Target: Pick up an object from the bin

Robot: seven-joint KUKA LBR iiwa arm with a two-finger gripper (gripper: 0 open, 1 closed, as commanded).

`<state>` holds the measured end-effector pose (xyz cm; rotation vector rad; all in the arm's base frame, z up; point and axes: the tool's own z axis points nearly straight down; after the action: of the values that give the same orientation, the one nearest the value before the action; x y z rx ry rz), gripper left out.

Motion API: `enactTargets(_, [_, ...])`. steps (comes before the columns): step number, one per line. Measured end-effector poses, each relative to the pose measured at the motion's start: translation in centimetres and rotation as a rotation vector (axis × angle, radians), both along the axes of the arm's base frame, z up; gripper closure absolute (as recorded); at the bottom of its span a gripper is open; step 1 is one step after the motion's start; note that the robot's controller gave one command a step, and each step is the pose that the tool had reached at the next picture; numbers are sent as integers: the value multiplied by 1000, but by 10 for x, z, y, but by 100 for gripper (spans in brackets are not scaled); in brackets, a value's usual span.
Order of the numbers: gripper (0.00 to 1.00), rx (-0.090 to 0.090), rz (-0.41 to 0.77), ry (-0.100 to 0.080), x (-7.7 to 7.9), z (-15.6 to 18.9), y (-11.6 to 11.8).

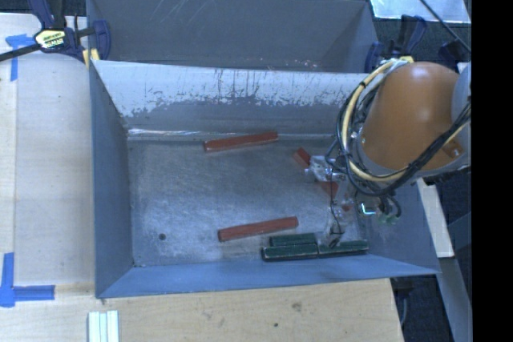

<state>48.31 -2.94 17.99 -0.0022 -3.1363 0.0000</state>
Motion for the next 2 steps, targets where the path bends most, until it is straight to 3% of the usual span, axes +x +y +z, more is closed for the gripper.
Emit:
enactTargets(1, [0,0,-170,1,0,-113,31])
enactTargets(2, [100,0,-169,-15,4,-108,31])
